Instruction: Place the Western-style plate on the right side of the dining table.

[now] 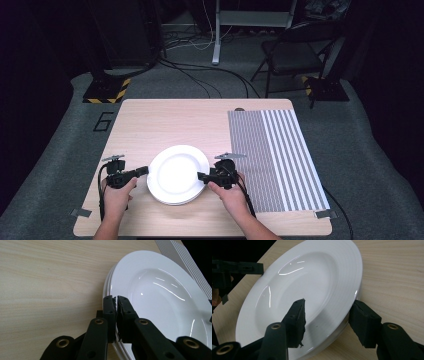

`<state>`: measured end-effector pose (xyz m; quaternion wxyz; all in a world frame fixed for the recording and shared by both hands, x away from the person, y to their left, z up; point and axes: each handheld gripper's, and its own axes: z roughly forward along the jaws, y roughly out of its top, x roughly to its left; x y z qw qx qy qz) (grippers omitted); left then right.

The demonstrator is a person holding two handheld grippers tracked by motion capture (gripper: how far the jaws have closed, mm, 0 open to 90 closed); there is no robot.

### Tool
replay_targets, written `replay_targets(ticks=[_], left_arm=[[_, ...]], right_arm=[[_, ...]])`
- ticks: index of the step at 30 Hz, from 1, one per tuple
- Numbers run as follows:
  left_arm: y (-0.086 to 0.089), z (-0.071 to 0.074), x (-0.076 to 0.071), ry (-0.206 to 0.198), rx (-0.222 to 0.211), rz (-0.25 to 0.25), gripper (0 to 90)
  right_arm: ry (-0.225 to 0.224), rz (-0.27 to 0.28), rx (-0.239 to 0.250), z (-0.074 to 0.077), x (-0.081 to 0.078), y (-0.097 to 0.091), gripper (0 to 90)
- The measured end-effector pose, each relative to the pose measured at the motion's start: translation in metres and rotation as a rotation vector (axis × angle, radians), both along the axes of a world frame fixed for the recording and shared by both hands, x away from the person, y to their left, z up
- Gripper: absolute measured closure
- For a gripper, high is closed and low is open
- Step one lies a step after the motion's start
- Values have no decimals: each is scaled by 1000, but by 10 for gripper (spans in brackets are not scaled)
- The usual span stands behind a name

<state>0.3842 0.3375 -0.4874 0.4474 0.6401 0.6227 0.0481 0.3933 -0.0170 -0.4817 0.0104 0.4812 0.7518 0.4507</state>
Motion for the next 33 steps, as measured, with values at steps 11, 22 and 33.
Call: replay_targets(ticks=[11,22,33], left_arm=[[-1,0,0,-2,13,1,857],[-1,-2,0,1,10,0,858],[-2,0,0,-11,10,-1,864]], right_arm=[[35,-12,45,0,2,-4,512],[29,-16,47,5,6,-4,563],[31,-17,14,2,7,-4,554]])
